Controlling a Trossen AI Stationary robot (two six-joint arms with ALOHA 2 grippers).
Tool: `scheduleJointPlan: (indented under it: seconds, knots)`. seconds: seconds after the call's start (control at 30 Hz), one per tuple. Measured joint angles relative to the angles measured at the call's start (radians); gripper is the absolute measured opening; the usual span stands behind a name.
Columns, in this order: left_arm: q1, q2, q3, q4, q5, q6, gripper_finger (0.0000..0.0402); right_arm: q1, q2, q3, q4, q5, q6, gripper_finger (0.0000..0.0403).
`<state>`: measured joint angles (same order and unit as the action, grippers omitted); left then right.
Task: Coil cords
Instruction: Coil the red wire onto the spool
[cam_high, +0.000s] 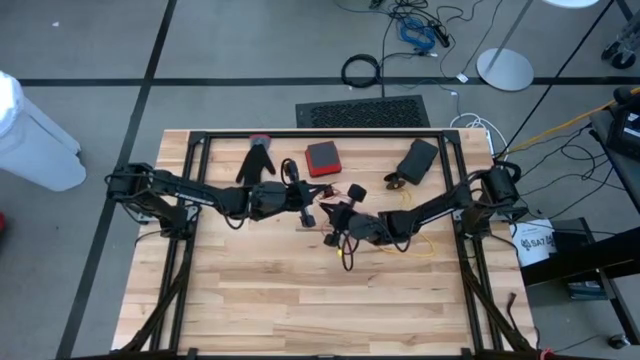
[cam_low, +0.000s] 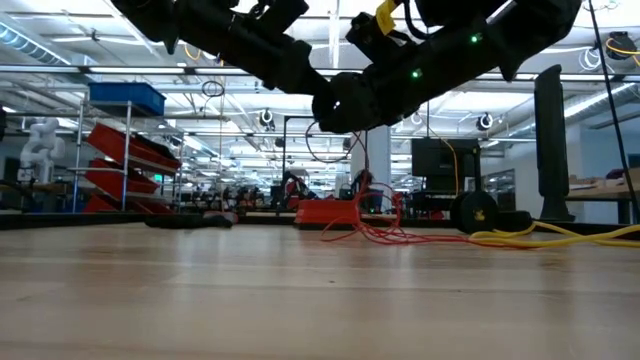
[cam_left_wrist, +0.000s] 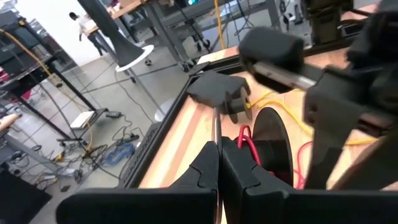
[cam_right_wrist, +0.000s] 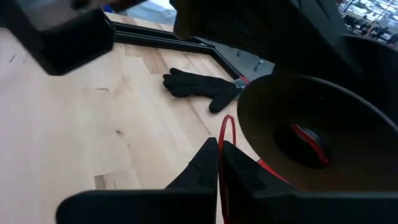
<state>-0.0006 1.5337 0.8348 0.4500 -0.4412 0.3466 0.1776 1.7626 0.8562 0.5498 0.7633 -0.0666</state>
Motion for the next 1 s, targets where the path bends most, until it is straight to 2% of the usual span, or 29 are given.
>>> scheduleJointPlan:
  seconds: [0.27,0.57,1.0]
  knots:
    - [0.000,0.000,0.000,-0.001,-0.002,-0.033,0.0000,0.029,-0.001,0.000,0.008,0.068,-0.031,0.0000]
    - [0.024,0.000,0.000,-0.016,0.133,-0.152,0.0000,0.064,-0.001,0.000,0.088,0.126,-0.145,0.0000]
    - [0.026,-0.002,0.000,-0.042,0.235,-0.240,0.0000,0.142,-0.031,0.000,0.103,0.284,-0.259,0.0000]
